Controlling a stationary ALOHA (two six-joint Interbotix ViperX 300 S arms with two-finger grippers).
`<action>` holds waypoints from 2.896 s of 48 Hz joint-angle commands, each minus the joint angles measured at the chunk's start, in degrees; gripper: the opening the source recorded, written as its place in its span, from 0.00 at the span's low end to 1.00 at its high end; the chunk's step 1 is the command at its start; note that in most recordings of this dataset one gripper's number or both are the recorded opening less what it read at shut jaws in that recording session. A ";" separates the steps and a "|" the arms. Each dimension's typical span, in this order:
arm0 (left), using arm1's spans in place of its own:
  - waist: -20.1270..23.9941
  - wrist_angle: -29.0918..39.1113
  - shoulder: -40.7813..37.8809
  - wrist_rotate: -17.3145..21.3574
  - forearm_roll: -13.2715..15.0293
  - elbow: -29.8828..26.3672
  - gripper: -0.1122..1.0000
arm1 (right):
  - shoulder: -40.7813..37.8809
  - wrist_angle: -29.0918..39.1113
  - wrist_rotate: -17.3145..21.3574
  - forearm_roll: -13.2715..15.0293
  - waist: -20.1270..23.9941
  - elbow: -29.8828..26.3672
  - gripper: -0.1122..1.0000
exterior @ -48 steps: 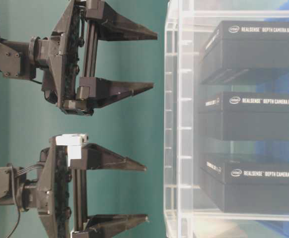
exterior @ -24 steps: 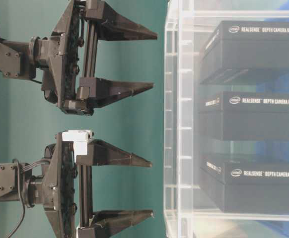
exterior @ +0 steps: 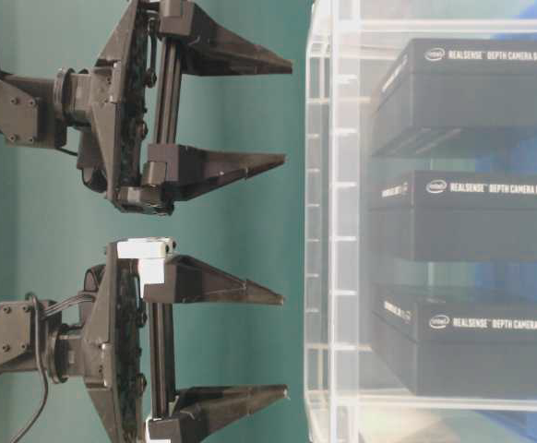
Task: Take the box out of the case with both arms.
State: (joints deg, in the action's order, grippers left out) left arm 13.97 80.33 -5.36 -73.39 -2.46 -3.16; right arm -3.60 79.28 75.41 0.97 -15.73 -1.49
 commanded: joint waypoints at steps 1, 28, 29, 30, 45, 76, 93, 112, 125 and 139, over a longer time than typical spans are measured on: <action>-0.18 -0.18 0.79 0.09 -0.18 -1.23 0.87 | 0.79 -0.18 0.09 0.18 -0.09 -1.49 0.94; -0.09 -0.97 0.79 0.09 -0.26 -0.97 0.87 | 0.79 -0.18 0.09 0.09 0.00 -1.49 0.94; -0.18 -0.97 0.70 0.09 -0.26 -0.97 0.87 | 0.79 -0.18 0.09 0.09 0.00 -1.49 0.94; -0.09 -0.97 0.79 0.09 -0.26 -0.97 0.87 | 0.79 -0.18 0.09 0.09 -0.09 -1.49 0.94; -0.09 -0.97 0.79 0.09 -0.26 -0.88 0.87 | 0.70 -0.18 0.09 0.09 -0.09 -1.49 0.94; -0.09 -1.14 0.70 0.09 -0.26 -0.79 0.87 | 0.79 -0.09 0.00 0.18 0.00 -1.49 0.94; -0.18 -2.64 0.70 0.00 -0.26 0.26 0.87 | 0.70 -0.26 0.00 0.35 -0.09 -0.97 0.94; -0.09 -9.05 0.70 0.00 -0.26 4.92 0.87 | 0.79 -4.31 0.09 1.05 0.18 3.69 0.94; -0.09 -12.39 -0.62 0.00 -0.26 8.09 0.87 | 0.35 -10.28 0.00 1.05 0.18 8.53 0.94; 0.97 -16.26 -1.58 -0.09 -0.35 10.90 0.87 | -0.70 -11.78 -0.44 1.23 0.18 10.28 0.94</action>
State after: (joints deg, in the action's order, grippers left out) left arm 14.33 64.60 -7.82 -73.48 -2.55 7.65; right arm -4.92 68.03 74.97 1.93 -15.64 9.14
